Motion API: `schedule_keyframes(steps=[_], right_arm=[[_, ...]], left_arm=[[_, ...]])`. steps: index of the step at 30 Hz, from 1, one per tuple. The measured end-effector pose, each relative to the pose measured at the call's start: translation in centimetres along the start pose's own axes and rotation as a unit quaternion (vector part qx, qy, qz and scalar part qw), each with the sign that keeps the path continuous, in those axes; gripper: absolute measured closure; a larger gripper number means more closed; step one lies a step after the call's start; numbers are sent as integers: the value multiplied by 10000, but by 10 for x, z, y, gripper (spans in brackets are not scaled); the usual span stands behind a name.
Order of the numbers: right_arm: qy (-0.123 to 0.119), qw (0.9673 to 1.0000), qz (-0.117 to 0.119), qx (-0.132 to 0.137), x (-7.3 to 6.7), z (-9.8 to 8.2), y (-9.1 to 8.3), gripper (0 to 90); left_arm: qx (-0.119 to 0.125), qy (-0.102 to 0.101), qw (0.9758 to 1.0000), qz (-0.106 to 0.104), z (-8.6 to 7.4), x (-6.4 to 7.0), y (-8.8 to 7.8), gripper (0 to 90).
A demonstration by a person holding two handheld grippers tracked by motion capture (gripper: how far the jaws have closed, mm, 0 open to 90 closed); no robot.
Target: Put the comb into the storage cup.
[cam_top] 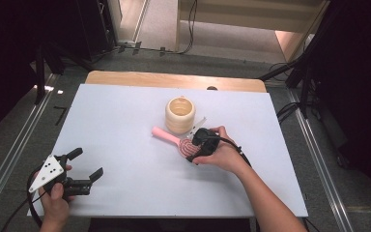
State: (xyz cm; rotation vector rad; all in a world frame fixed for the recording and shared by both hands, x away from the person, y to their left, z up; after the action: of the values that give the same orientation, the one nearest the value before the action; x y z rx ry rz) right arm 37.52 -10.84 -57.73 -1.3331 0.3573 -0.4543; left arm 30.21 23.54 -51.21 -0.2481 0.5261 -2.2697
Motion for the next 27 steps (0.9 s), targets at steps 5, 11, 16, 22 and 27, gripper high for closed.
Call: schedule_keyframes(steps=[5,11,16,22,27], right_arm=[[-26,10000,7,1,0,1,0,170],[-149,9999,-37,25,0,1,0,172],[-175,9998,-62,47,-1,1,-1,172],[-221,9997,-69,71,-1,0,-2,172],[-246,9997,-75,36,-3,-3,-4,172]], left_arm=[[-7,3,10000,5,0,0,0,7],[3,-3,10000,-8,0,0,0,7],[2,3,10000,-15,0,0,0,7],[-21,1,10000,-18,1,0,0,7],[-54,15,10000,-52,2,1,2,7]])
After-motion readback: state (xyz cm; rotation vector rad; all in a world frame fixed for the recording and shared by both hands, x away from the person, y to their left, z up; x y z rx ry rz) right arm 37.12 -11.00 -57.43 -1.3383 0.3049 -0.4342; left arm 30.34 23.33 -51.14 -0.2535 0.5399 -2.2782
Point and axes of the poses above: each handheld gripper's, and its own axes: y roughly forward along the jaws, z roughly out of its top, x roughly to its right, the point moved 9 cm from there along y, roughly forward along the jaws, and after that the axes turned 12 degrees about -x, right-handed, at the moved point
